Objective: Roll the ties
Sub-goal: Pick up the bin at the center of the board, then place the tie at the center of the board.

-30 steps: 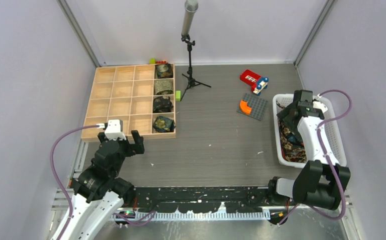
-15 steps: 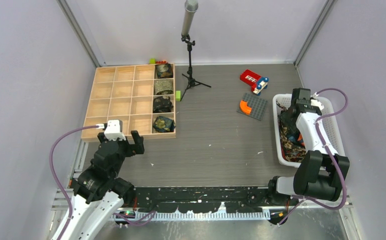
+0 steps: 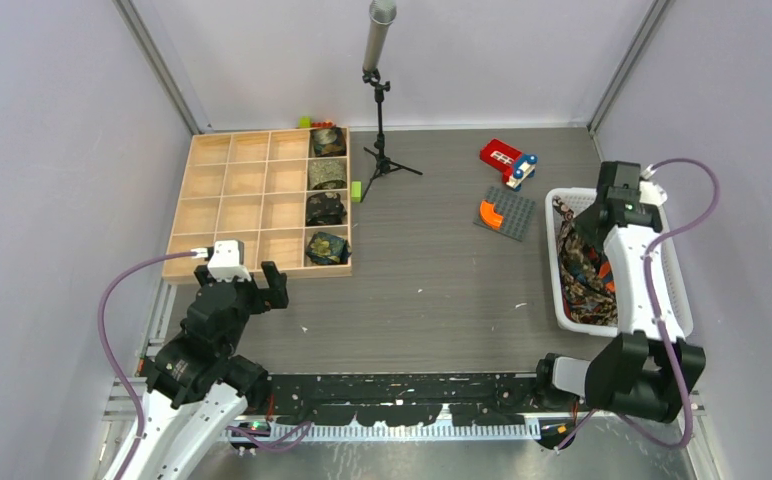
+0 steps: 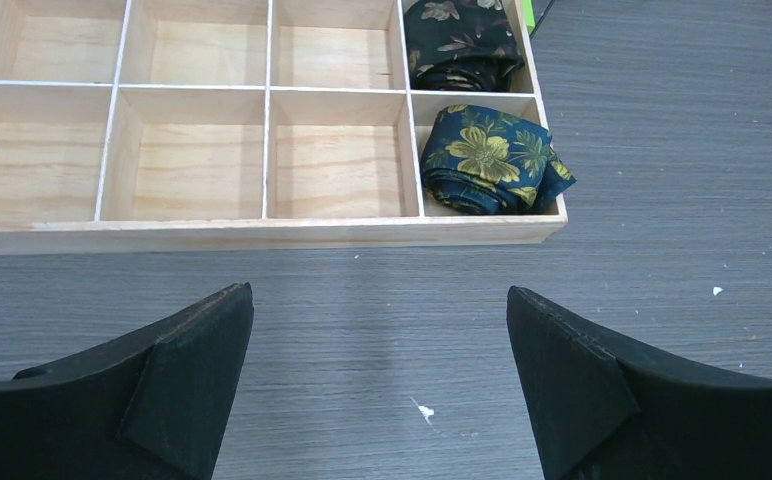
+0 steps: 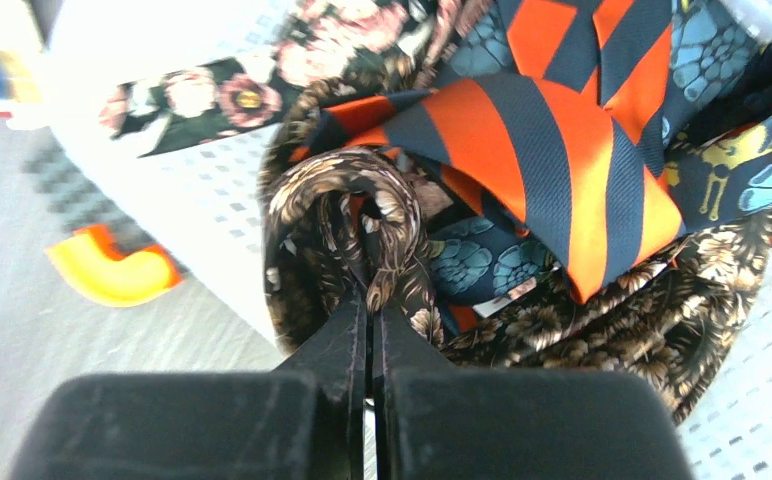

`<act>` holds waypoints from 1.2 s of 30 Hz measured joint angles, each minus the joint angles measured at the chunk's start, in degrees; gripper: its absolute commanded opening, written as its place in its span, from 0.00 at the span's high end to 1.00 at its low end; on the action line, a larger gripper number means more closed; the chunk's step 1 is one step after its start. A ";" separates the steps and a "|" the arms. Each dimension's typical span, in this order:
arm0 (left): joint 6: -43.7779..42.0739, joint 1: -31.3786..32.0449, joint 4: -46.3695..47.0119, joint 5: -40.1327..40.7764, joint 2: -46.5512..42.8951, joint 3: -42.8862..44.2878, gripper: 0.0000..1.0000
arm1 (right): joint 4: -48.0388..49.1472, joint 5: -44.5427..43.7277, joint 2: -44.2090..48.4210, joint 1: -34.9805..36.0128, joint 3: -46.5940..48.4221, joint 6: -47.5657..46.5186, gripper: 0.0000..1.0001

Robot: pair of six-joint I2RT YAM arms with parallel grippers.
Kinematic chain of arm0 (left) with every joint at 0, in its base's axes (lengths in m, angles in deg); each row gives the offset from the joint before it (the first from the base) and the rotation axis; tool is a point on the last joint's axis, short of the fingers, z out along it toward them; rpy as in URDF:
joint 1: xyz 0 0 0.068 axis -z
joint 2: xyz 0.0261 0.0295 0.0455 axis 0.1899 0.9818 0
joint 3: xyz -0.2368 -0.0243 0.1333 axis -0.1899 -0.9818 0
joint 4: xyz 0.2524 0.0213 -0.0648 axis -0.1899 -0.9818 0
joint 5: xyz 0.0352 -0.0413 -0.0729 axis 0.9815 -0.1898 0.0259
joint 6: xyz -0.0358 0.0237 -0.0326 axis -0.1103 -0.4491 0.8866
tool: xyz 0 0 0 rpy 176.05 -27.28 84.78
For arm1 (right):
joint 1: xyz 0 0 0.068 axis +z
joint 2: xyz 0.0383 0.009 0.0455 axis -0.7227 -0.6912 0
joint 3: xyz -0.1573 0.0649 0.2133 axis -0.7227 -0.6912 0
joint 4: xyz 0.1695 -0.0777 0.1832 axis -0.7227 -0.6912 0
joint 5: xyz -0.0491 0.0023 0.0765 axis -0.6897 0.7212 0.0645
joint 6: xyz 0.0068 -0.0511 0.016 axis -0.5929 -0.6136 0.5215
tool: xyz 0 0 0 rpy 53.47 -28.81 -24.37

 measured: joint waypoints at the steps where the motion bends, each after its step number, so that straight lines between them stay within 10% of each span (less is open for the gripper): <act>1: 0.00 0.00 -0.02 0.00 0.00 0.00 0.00 | -0.83 0.44 1.31 0.00 1.62 -0.09 1.00; 17: -0.02 0.00 0.00 0.02 -0.02 0.00 0.00 | -15.28 12.74 9.16 7.02 31.89 0.07 0.99; 36: -0.02 0.00 -0.02 0.04 -0.68 0.00 0.00 | -16.57 -5.22 -8.17 56.39 56.87 10.64 1.00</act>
